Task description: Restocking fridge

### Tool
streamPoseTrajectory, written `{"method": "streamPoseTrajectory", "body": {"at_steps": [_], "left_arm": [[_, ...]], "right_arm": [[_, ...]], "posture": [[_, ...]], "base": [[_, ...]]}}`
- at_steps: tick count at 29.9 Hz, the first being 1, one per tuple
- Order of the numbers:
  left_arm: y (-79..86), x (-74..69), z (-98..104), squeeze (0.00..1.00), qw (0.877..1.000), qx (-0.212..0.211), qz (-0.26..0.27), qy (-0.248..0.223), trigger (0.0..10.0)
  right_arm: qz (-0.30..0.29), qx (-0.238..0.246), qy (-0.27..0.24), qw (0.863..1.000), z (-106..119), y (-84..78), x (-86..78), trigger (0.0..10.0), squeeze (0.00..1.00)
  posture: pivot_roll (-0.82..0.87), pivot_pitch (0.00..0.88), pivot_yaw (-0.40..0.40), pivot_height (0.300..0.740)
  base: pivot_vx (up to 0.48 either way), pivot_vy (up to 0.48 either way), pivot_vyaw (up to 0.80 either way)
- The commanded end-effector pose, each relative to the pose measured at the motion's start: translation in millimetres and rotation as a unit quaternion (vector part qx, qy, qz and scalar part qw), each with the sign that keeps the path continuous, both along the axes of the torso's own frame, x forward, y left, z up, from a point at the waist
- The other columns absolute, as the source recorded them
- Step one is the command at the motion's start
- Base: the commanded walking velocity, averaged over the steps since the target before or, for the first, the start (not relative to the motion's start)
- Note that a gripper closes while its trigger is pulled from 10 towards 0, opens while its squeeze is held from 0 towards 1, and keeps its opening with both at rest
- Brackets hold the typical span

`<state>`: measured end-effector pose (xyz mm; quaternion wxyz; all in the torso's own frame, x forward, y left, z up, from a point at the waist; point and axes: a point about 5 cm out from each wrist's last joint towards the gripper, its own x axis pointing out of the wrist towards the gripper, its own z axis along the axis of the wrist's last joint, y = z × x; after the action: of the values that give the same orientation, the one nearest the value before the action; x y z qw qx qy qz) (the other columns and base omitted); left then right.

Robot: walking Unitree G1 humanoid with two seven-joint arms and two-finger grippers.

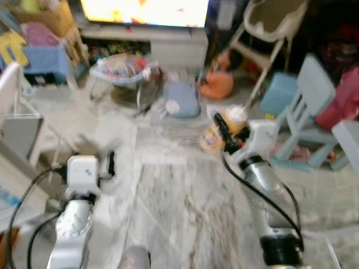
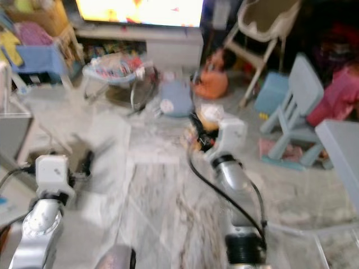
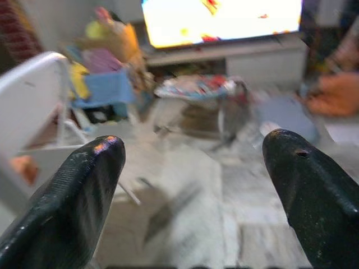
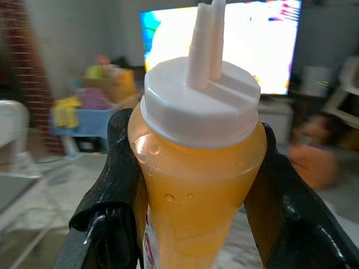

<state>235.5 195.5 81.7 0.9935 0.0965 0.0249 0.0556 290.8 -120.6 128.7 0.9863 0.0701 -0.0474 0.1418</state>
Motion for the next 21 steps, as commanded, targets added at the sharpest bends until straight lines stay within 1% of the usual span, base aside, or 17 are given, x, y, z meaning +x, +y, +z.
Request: {"method": "streamPoseTrajectory", "body": {"at_steps": [1, 7, 11, 12, 15, 18, 21], "left_arm": [[-5.0, -0.4, -3.2, 0.00, 1.000, -0.004, 0.000, 0.002, 10.0], [-8.5, -2.2, -3.6, 0.00, 1.000, -0.003, 0.000, 0.003, 10.0], [-8.2, -1.8, -6.1, 0.00, 1.000, -0.004, 0.000, 0.016, 10.0], [-7.7, -1.1, -7.4, 0.00, 1.000, -0.003, -0.003, 0.020, 10.0], [-7.1, -0.9, -7.7, 0.00, 1.000, 0.000, -0.009, 0.022, 10.0], [-6.4, 0.3, -8.1, 0.00, 0.999, 0.009, -0.020, 0.026, 10.0], [-6.7, 1.6, -7.9, 0.00, 0.999, 0.011, -0.023, 0.027, 10.0]], "right_arm": [[-0.011, -0.004, -0.001, 1.000, -0.9, -10.4, 0.9, 10.0, 0.00], [-0.005, -0.006, -0.001, 1.000, -0.8, -6.9, 6.4, 10.0, 0.00], [-0.013, -0.006, 0.000, 1.000, -2.7, -8.8, 4.7, 10.0, 0.00], [-0.019, -0.009, 0.004, 1.000, -5.0, -10.3, 3.0, 10.0, 0.00], [-0.028, -0.022, 0.006, 0.999, -7.3, -13.6, 0.8, 10.0, 0.00], [-0.039, -0.025, 0.007, 0.999, -8.3, -19.1, -1.7, 10.0, 0.00], [-0.042, -0.026, 0.006, 0.999, -7.7, -20.6, -2.0, 10.0, 0.00]], "posture": [[0.17, 0.000, -0.101, 0.740], [0.18, 0.000, -0.104, 0.740], [0.16, 0.000, -0.089, 0.740], [0.15, 0.000, -0.082, 0.740], [0.13, 0.000, -0.071, 0.740], [0.12, 0.000, -0.062, 0.740], [0.11, 0.000, -0.058, 0.740]], "base": [[0.000, 0.000, 0.80], [0.000, 0.000, 0.80], [0.000, 0.000, 0.80], [0.000, 0.296, 0.59], [0.000, 0.457, 0.00], [0.000, 0.480, 0.00], [0.000, 0.480, 0.00]]}}
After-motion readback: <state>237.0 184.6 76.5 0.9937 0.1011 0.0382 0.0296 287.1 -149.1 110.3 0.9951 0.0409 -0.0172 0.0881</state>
